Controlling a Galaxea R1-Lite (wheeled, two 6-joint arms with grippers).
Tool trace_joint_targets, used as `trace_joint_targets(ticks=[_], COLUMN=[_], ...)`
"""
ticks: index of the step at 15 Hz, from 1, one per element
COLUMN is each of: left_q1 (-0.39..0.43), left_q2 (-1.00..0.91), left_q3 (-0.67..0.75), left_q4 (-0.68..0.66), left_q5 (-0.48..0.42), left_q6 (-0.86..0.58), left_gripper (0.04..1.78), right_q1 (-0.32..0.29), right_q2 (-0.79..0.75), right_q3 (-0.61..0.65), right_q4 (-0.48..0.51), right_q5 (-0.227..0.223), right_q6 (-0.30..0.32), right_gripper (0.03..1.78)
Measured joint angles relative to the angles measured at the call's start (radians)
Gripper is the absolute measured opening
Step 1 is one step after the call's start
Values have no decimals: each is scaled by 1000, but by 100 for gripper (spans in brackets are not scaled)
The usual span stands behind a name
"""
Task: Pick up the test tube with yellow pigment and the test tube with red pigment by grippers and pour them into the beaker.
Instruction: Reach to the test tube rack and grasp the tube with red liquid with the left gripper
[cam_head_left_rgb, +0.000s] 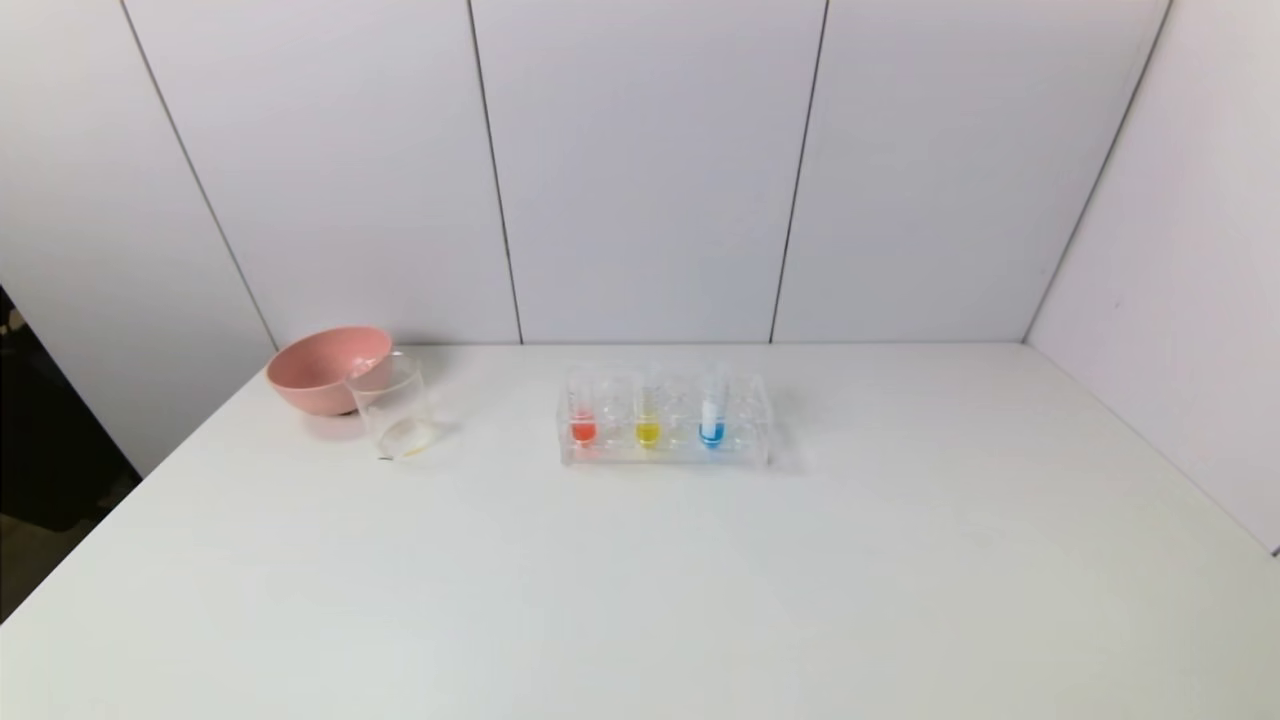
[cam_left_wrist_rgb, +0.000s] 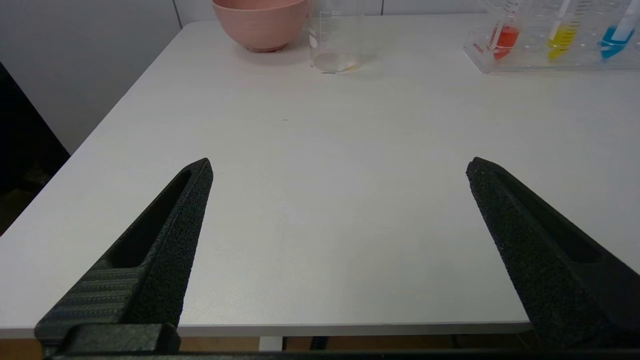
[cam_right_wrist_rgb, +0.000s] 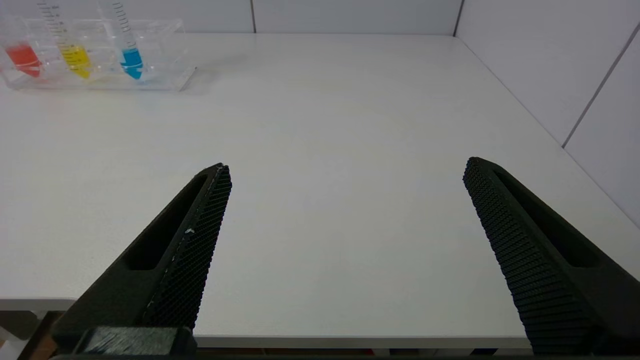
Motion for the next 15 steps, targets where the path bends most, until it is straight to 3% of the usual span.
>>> trace_joint_targets(ticks=[8, 15], left_q1=[0, 0], left_q2=[0, 100], left_q3=[-7, -196], left_q4=[5, 51], left_q5=[1, -78], left_q6=[9, -3], left_gripper=[178, 178], right_q1=[0, 0], right_q2=[0, 0], right_q3=[0, 0], right_q4=[0, 0], right_q5=[0, 0], right_q6=[0, 0], right_gripper=[170, 170])
